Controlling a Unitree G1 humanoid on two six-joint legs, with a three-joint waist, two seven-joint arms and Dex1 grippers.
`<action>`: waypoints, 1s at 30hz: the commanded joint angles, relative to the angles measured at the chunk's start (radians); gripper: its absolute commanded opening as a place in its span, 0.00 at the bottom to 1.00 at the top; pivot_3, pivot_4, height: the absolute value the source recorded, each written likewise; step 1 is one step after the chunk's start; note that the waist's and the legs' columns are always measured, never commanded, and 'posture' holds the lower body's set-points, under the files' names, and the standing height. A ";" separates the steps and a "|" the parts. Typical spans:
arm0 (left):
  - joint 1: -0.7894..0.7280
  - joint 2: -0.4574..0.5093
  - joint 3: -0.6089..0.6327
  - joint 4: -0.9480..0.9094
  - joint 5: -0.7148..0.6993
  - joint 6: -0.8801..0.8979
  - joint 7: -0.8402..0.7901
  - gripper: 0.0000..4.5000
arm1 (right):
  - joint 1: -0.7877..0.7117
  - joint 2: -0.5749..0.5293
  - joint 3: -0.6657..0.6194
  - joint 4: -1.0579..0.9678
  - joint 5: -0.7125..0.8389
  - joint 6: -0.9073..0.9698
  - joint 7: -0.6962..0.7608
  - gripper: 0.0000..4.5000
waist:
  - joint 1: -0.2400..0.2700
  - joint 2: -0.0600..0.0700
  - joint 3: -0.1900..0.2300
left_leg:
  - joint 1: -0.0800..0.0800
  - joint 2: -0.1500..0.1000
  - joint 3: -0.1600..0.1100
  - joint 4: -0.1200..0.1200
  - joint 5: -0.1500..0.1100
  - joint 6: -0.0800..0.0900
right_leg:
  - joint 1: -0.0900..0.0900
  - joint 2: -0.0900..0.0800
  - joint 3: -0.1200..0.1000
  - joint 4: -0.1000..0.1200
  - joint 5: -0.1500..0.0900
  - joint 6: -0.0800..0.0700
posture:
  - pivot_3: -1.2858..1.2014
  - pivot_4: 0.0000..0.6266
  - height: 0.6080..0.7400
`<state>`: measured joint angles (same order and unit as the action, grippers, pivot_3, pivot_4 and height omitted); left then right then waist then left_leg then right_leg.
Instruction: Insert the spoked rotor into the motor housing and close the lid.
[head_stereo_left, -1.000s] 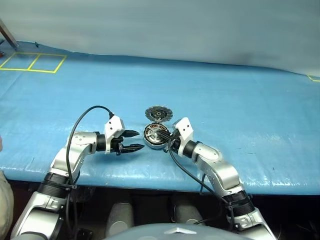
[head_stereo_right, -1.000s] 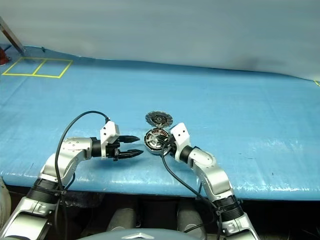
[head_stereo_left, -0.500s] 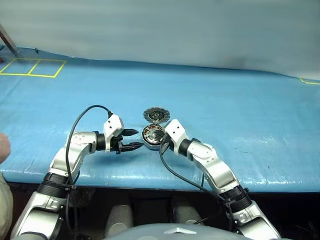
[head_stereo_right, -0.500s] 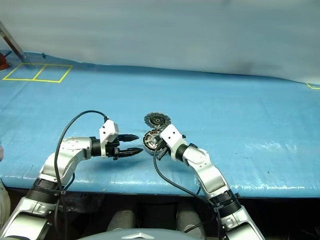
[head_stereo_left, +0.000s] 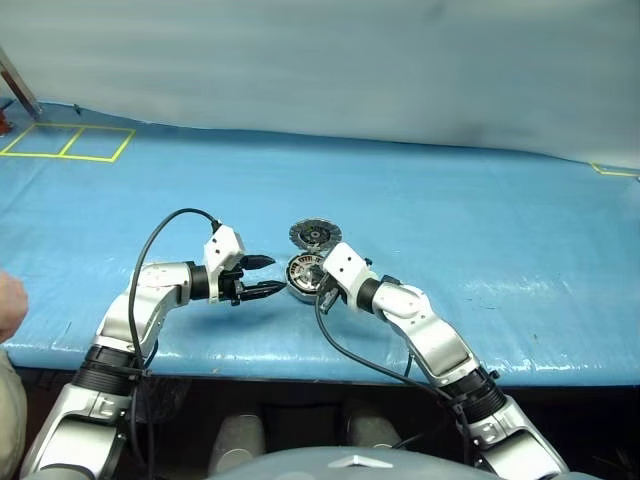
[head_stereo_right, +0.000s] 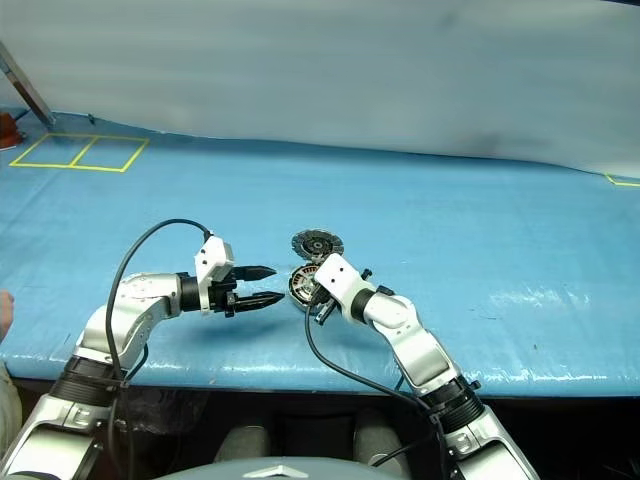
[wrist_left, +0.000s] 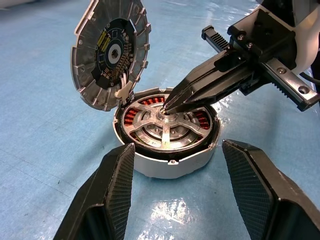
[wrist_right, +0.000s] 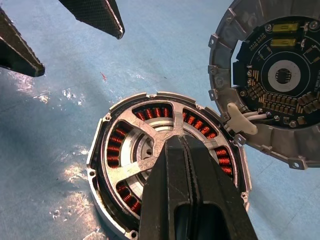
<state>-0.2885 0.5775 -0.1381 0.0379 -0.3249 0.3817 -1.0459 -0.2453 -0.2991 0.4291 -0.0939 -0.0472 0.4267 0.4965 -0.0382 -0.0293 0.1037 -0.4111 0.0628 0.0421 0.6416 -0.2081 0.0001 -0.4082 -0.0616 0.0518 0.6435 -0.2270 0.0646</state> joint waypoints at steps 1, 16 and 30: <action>-0.019 0.000 0.027 -0.028 -0.011 -0.004 0.006 0.67 | 0.060 -0.072 0.110 0.137 -0.103 0.151 0.032 0.00 | 0.002 0.001 -0.001 | 0.000 0.000 0.001 0.000 0.000 0.000 | 0.000 -0.002 -0.005 0.000 0.000 0.000 | 0.52 0.24 1.00; -0.014 -0.005 0.037 -0.025 -0.017 -0.002 0.017 0.67 | 0.050 -0.022 -0.007 0.016 -0.057 0.122 0.026 0.00 | 0.021 0.004 -0.001 | 0.006 0.000 0.005 -0.012 0.000 0.001 | 0.000 -0.035 -0.054 -0.009 0.000 0.000 | 0.52 0.24 1.00; -0.016 -0.002 0.032 -0.030 -0.016 0.005 0.014 0.67 | 0.048 0.024 -0.050 -0.180 0.052 0.164 0.053 0.00 | 0.025 0.008 0.019 | -0.010 0.002 0.000 -0.017 -0.004 0.000 | -0.007 -0.020 -0.060 -0.015 0.008 -0.003 | 0.52 0.24 1.00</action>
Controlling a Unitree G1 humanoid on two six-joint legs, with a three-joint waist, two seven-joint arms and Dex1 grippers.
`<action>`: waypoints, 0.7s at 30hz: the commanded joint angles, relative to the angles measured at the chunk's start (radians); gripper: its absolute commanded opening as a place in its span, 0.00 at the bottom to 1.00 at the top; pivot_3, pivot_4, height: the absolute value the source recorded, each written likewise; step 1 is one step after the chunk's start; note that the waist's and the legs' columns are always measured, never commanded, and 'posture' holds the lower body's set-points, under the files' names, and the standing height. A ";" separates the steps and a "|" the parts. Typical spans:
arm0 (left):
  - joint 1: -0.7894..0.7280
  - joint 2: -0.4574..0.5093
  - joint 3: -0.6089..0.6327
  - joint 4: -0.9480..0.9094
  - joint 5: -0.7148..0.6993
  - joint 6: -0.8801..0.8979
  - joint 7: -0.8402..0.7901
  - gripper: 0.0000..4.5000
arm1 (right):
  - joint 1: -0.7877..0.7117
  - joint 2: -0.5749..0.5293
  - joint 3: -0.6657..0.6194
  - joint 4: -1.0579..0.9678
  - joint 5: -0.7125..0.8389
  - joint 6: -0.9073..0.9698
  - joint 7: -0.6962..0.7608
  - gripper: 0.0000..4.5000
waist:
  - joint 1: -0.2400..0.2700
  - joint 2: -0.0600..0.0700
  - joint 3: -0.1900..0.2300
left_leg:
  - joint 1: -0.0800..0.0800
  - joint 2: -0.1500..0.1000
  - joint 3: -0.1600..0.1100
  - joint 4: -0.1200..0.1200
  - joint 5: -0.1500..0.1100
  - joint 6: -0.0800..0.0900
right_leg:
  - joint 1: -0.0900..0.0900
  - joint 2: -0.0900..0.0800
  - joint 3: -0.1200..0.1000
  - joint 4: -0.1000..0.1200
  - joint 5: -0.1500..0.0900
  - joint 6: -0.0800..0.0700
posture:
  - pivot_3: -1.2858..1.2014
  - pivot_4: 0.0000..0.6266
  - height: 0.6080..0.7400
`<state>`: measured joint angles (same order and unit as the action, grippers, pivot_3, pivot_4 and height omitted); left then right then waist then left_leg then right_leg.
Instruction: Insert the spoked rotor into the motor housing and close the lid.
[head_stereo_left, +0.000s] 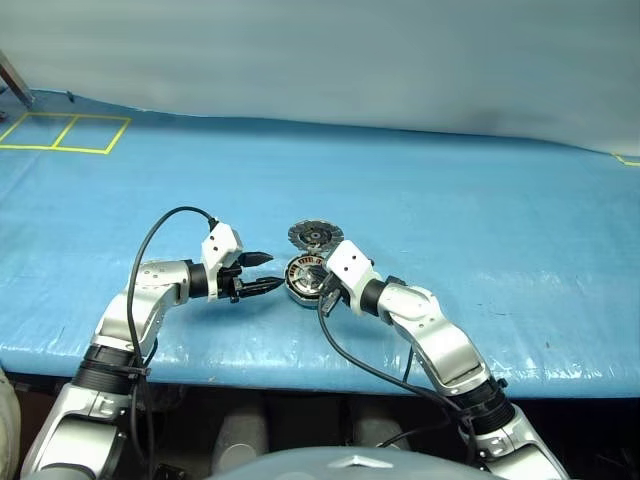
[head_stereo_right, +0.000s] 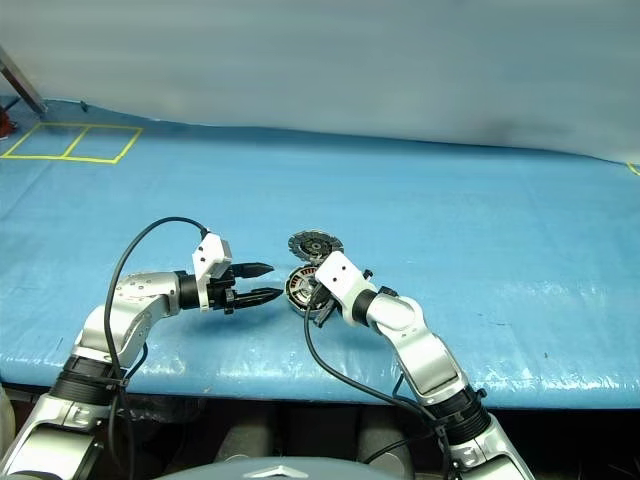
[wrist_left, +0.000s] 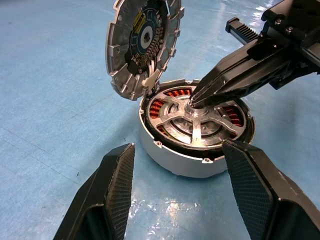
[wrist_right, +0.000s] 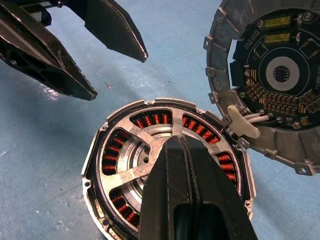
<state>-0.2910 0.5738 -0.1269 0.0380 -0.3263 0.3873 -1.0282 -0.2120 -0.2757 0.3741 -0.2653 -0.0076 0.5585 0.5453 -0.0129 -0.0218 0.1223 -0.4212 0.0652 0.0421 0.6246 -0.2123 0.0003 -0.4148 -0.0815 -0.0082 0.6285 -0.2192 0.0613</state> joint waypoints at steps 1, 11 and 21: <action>-0.013 0.001 0.020 -0.030 -0.015 0.000 -0.004 0.67 | 0.014 -0.002 0.007 -0.014 0.014 0.034 0.006 0.00 | 0.000 0.000 0.001 | 0.000 0.001 -0.001 0.000 -0.001 -0.001 | 0.000 0.002 0.000 0.000 -0.001 0.000 | 0.52 0.24 1.00; -0.011 0.001 0.020 -0.032 -0.014 0.002 -0.002 0.67 | 0.012 -0.015 0.033 -0.100 0.028 0.049 0.011 0.00 | 0.001 0.000 0.014 | -0.003 0.003 -0.003 0.004 -0.001 -0.002 | 0.000 0.004 0.000 0.000 -0.004 0.005 | 0.52 0.24 1.00; -0.008 0.000 0.025 -0.029 -0.013 -0.015 0.000 0.67 | 0.002 -0.029 0.005 -0.128 0.031 0.047 -0.003 0.00 | 0.001 0.000 0.015 | -0.005 0.003 -0.003 0.004 -0.001 -0.002 | -0.001 0.004 0.000 0.000 -0.001 0.002 | 0.52 0.24 1.00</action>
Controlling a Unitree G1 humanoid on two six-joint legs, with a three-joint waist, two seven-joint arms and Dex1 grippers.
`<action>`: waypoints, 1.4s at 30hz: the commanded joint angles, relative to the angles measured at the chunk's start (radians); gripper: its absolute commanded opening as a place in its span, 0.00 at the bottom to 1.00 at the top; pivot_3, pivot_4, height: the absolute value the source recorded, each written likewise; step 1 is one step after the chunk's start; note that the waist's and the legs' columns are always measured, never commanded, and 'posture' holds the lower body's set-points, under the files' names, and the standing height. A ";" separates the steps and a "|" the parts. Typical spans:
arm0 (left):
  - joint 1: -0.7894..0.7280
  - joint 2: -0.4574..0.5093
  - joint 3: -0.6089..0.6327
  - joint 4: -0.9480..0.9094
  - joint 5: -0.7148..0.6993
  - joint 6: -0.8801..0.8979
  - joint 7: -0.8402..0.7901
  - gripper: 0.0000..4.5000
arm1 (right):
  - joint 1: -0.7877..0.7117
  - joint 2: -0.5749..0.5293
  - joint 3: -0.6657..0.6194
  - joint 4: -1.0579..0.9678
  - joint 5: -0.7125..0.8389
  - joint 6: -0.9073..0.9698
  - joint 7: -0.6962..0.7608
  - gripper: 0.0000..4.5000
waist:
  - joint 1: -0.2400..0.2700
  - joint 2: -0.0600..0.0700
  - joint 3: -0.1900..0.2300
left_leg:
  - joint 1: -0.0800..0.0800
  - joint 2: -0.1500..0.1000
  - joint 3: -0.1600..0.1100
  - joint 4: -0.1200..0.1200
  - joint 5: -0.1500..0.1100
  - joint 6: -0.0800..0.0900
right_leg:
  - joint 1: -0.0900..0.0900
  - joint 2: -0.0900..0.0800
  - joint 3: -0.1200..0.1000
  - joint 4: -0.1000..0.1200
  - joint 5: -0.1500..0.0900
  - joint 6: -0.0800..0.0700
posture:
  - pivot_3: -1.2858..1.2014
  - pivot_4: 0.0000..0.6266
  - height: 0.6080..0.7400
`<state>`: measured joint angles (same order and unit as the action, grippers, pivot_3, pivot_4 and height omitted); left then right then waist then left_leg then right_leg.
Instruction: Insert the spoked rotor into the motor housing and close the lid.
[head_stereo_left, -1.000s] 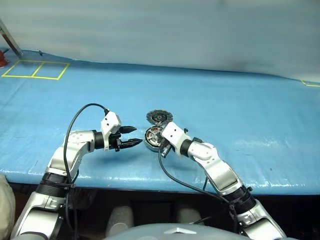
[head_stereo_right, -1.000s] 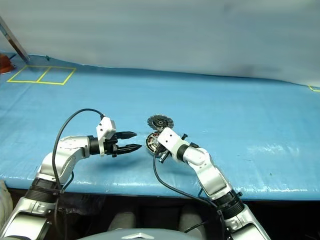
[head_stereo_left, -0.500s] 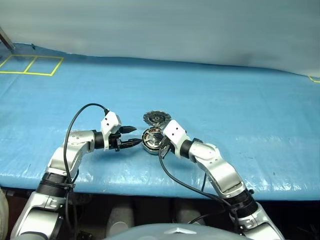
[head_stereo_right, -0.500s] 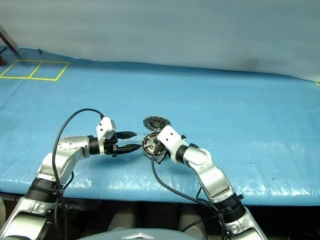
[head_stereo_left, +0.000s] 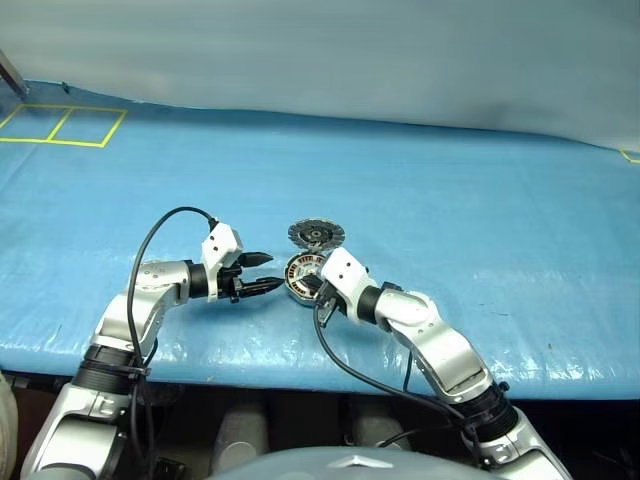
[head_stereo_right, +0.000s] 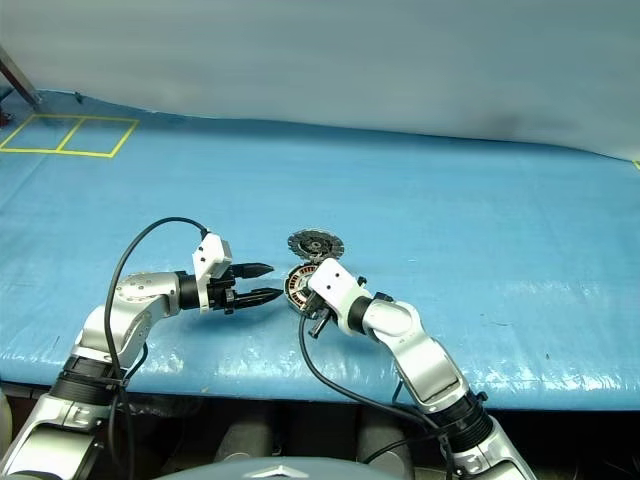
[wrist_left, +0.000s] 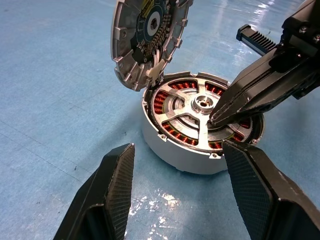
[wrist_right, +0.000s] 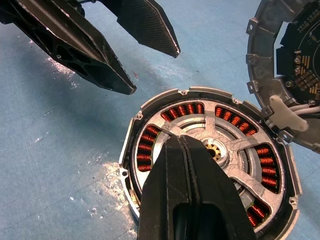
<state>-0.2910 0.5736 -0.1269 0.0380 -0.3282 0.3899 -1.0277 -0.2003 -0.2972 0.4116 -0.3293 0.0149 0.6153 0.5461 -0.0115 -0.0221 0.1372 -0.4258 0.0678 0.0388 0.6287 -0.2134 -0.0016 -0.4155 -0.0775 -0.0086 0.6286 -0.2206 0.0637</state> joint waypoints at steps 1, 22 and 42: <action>-0.007 0.000 0.026 -0.029 -0.011 -0.022 -0.001 0.67 | -0.012 -0.013 -0.038 -0.074 0.012 -0.009 -0.001 0.00 | 0.000 0.000 0.000 | 0.000 0.000 0.000 0.000 0.000 0.000 | 0.000 0.000 0.000 0.000 0.000 0.000 | 0.52 0.24 1.00; 0.051 -0.024 0.076 -0.040 -0.030 -0.054 0.012 0.67 | -0.077 -0.141 -0.211 0.035 -0.002 0.019 -0.055 0.00 | 0.000 0.000 0.001 | 0.000 0.000 0.000 0.003 0.000 0.000 | 0.001 0.000 0.000 0.001 0.002 0.000 | 0.52 0.24 1.00; 0.087 -0.038 0.142 -0.028 -0.073 -0.095 -0.001 0.67 | -0.354 -0.004 -0.213 0.274 0.175 -0.091 0.157 0.00 | -0.001 0.001 0.002 | -0.001 0.000 -0.001 0.004 0.001 0.000 | 0.001 0.001 0.000 0.001 0.007 0.007 | 0.52 0.24 1.00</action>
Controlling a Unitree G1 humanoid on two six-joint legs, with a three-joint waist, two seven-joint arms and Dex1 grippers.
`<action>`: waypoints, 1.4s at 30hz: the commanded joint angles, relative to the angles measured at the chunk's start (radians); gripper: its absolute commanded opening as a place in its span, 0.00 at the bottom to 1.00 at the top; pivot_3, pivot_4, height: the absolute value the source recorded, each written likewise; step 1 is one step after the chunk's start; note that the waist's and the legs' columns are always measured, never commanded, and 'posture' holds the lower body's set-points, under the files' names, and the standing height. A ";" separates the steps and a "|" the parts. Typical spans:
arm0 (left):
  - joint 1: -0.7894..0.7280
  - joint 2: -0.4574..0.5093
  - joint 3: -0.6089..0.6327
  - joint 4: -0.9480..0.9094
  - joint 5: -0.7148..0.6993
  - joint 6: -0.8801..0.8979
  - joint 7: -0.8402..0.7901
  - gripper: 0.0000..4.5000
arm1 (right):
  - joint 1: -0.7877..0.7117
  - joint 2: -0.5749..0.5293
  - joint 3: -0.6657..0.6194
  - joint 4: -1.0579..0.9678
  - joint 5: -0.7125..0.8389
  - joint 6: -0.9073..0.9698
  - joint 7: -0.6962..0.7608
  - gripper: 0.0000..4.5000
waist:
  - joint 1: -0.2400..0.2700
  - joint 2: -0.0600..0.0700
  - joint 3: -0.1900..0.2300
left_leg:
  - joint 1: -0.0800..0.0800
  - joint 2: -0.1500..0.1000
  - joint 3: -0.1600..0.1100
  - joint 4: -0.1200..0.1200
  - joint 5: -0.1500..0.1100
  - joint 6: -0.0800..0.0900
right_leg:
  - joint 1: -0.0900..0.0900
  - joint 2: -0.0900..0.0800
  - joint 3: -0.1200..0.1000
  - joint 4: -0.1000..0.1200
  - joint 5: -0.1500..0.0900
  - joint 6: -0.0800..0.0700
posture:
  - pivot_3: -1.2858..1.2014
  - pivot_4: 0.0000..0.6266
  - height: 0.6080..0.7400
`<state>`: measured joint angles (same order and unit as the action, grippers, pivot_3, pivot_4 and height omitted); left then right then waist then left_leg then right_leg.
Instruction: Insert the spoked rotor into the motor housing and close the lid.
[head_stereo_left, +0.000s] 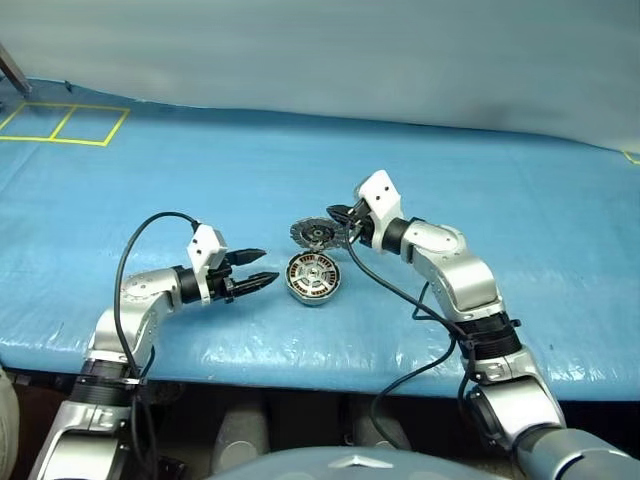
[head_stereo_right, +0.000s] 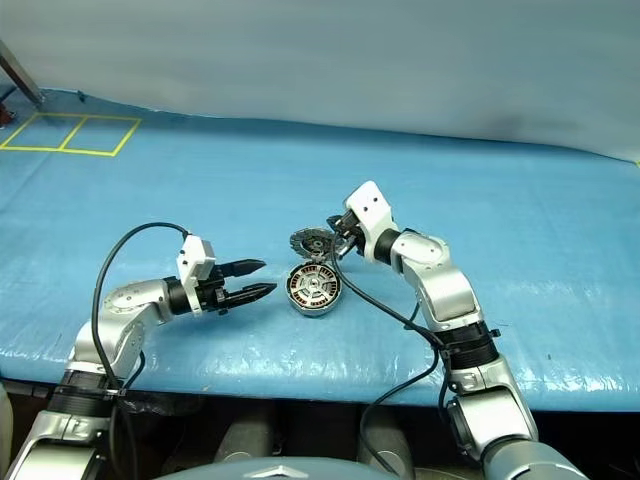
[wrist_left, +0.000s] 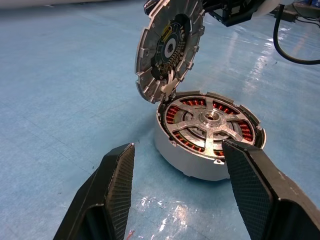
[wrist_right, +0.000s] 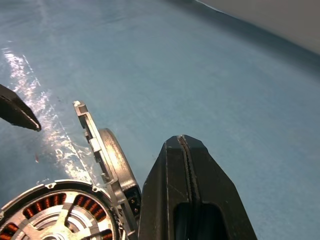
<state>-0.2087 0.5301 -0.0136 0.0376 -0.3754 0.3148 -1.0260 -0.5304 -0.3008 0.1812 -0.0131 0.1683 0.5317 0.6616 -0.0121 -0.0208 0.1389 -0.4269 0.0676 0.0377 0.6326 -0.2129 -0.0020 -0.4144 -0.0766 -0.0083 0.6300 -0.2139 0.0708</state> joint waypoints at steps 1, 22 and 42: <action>0.009 0.008 0.032 -0.030 -0.027 -0.016 -0.004 0.67 | -0.023 -0.008 0.028 -0.053 0.022 -0.002 0.057 0.00 | 0.000 0.000 0.000 | 0.000 0.000 0.000 0.000 0.000 0.000 | 0.000 0.000 0.000 0.000 0.000 0.000 | 0.52 0.24 1.00; 0.038 0.021 0.043 -0.072 -0.038 0.017 0.047 0.67 | 0.162 -0.138 0.219 -0.248 -0.045 0.036 0.131 0.00 | 0.001 0.001 0.001 | 0.000 0.001 -0.002 0.014 0.000 0.000 | 0.000 0.000 0.000 0.013 -0.004 -0.007 | 0.52 0.24 1.00; 0.047 0.018 0.037 -0.095 -0.043 0.030 0.060 0.67 | 0.226 0.011 0.082 -0.258 0.059 0.040 0.003 0.00 | 0.001 0.001 0.001 | 0.001 0.001 -0.002 0.016 0.001 -0.001 | 0.001 0.001 0.000 0.014 -0.003 -0.007 | 0.52 0.24 1.00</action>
<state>-0.1568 0.5487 0.0164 -0.0074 -0.4030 0.3467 -0.9629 -0.2962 -0.3052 0.3070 -0.2165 0.1833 0.5766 0.6728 -0.0109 -0.0194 0.1400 -0.4266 0.0689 0.0355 0.6486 -0.2121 -0.0029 -0.4140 -0.0760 -0.0083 0.6441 -0.2173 0.0634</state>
